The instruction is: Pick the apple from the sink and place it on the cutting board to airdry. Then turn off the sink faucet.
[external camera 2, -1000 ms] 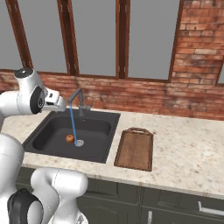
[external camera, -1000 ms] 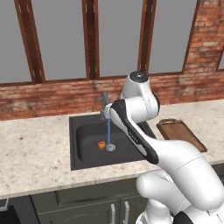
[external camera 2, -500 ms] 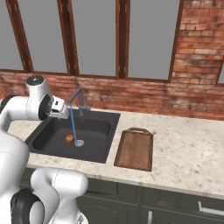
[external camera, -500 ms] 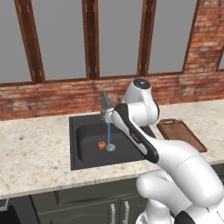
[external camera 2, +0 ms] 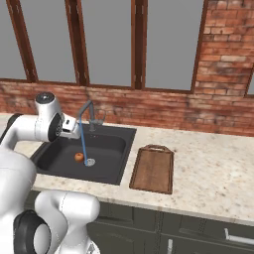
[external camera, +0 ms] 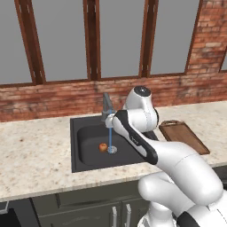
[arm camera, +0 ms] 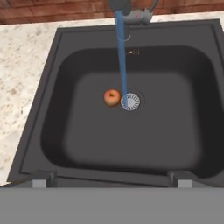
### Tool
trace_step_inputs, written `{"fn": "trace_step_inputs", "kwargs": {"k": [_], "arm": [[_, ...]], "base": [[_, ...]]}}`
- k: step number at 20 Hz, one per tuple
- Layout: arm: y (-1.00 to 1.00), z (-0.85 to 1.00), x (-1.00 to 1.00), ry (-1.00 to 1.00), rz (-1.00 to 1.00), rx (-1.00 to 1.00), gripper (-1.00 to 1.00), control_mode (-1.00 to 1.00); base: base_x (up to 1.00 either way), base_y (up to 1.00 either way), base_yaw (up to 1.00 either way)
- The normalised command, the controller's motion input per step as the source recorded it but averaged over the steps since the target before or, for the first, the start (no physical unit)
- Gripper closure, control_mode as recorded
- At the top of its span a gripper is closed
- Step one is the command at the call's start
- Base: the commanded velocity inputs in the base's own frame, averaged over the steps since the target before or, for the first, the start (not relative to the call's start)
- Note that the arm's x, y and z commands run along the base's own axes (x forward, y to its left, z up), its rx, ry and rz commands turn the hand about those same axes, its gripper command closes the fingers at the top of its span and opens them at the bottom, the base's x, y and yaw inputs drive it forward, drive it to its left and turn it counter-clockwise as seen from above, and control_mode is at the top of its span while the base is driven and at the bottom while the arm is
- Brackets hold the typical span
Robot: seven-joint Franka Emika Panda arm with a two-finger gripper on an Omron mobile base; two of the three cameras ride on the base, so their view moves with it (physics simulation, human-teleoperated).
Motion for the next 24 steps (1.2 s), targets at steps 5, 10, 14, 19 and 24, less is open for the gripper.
{"fn": "trace_step_inputs", "kwargs": {"k": [5,10,14,19,24], "arm": [[0.0,-0.29,0.2,0.0,0.0,0.0,-1.0,-1.0],[0.07,-0.29,0.18,0.0,0.01,0.0,-1.0,-1.0],[0.05,-0.25,0.16,0.0,0.05,0.0,-1.0,-1.0],[0.0,-0.31,0.14,0.0,0.08,0.0,-1.0,-1.0],[0.02,-0.37,0.16,0.0,0.07,0.0,-1.0,-1.0]], "base": [[0.0,0.0,0.0],[0.0,0.0,0.0],[0.0,0.0,0.0],[0.0,0.0,0.0],[0.0,0.0,0.0]]}}
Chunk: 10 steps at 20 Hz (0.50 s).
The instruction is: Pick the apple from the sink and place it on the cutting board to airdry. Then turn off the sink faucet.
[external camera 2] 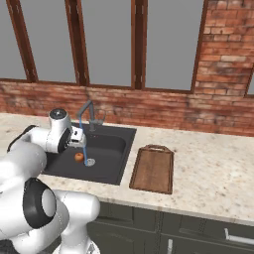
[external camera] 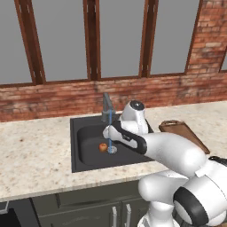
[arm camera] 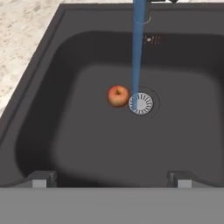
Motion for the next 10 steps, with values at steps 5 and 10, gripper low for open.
{"fn": "trace_step_inputs", "kwargs": {"k": [5,10], "arm": [[0.08,-0.3,0.16,0.0,0.05,-0.01,-1.0,-1.0],[0.11,-0.12,0.14,0.0,0.0,-0.03,-1.0,-1.0]], "base": [[0.0,0.0,0.0],[0.0,0.0,0.0]]}}
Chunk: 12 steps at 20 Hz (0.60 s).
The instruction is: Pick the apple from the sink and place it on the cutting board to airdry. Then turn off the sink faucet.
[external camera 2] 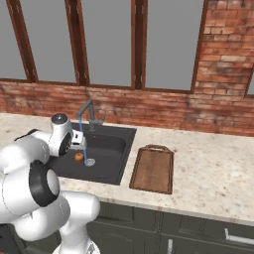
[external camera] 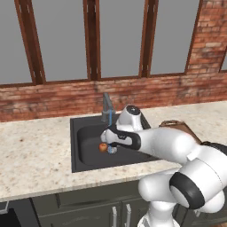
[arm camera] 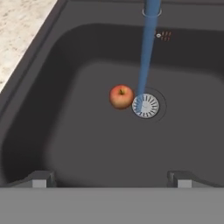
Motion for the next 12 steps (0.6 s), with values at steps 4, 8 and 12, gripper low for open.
{"fn": "trace_step_inputs", "kwargs": {"k": [4,8,12], "arm": [[0.09,-0.13,0.12,0.0,0.0,-0.03,-1.0,-1.0],[0.05,-0.12,0.11,0.01,0.0,-0.03,-1.0,-1.0],[0.04,-0.18,0.2,0.04,0.0,-0.01,-1.0,-1.0]], "base": [[0.0,0.0,0.0],[0.0,0.0,0.0],[0.0,0.0,0.0]]}}
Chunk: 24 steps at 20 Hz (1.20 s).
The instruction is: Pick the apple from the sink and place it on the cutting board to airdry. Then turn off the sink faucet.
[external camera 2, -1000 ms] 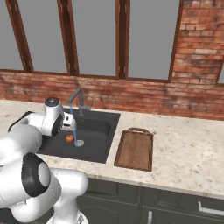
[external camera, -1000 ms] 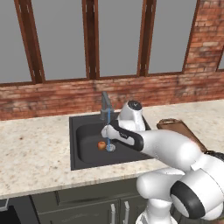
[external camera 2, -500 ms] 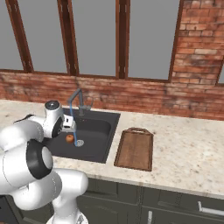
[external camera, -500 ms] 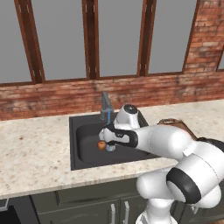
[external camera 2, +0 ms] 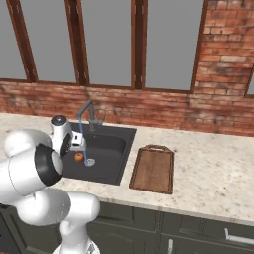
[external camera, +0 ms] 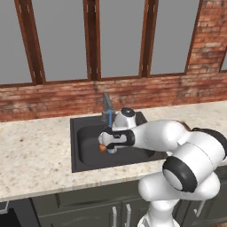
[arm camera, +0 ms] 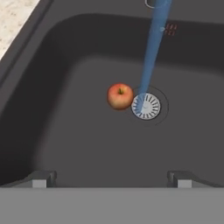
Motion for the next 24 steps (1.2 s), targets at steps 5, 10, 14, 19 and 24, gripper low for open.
{"fn": "trace_step_inputs", "kwargs": {"k": [5,10,14,19,24], "arm": [[0.03,-0.16,0.21,0.04,0.0,0.0,-1.0,-1.0],[0.01,-0.22,0.13,0.0,0.0,0.0,-1.0,-1.0],[0.01,-0.27,0.17,0.0,0.0,0.0,-1.0,-1.0],[0.01,-0.24,0.16,0.0,0.0,0.0,-1.0,-1.0],[0.02,-0.1,0.15,0.0,0.0,0.0,-1.0,-1.0]], "base": [[0.0,0.0,0.0],[0.0,0.0,0.0],[0.0,0.0,0.0],[0.0,0.0,0.0],[0.0,0.0,0.0]]}}
